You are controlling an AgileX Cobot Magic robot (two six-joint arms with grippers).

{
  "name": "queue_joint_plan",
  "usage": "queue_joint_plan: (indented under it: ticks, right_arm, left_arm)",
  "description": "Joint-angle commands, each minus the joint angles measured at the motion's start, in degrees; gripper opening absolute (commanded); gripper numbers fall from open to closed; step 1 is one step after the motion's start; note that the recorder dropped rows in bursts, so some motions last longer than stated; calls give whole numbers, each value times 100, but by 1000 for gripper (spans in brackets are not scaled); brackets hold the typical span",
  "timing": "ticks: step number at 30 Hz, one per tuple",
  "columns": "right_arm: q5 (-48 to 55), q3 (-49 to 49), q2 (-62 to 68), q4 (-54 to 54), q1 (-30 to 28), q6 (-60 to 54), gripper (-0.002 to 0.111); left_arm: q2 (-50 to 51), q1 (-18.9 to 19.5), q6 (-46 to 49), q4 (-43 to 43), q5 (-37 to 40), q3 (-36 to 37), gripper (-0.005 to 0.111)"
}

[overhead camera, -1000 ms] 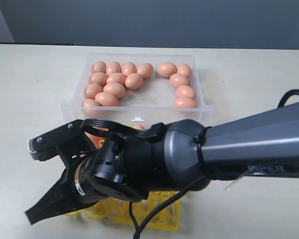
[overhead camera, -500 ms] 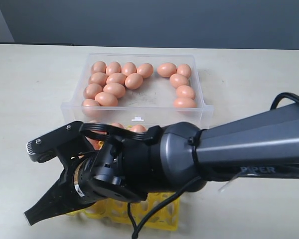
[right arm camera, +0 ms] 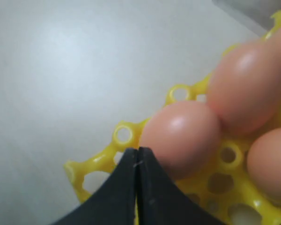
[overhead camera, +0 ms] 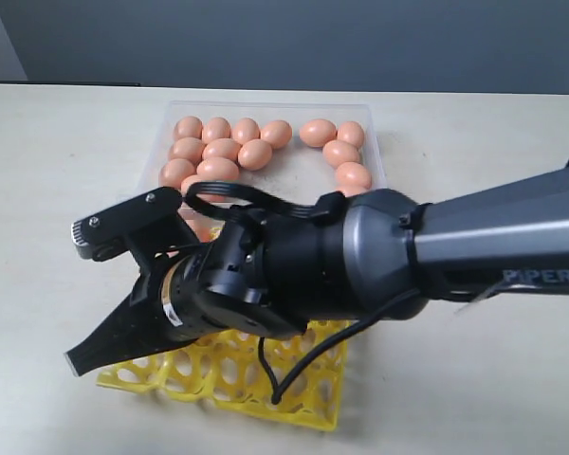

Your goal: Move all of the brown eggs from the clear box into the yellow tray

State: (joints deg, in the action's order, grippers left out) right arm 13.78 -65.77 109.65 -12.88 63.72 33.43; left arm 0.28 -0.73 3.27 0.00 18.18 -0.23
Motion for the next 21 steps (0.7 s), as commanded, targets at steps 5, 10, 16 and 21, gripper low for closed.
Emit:
queue_joint_plan:
  ticks: [5,10,16,21]
  right_arm:
    - [-30,-23,-417,-221,-43,-18,0]
    - [-64,-23,-575,-646,-99,-18,0]
    - [-411,-23,-598,-744,-1037,316,0]
    - [-185,-467,-598,-758,-2051,176,3]
  left_arm:
    - [-28,24,-3,0,-49,23,0]
    - [-28,24,-3,0,-49,23,0]
    - [-28,24,-3,0,-49,23,0]
    - [-28,24,-3,0,-49,23,0]
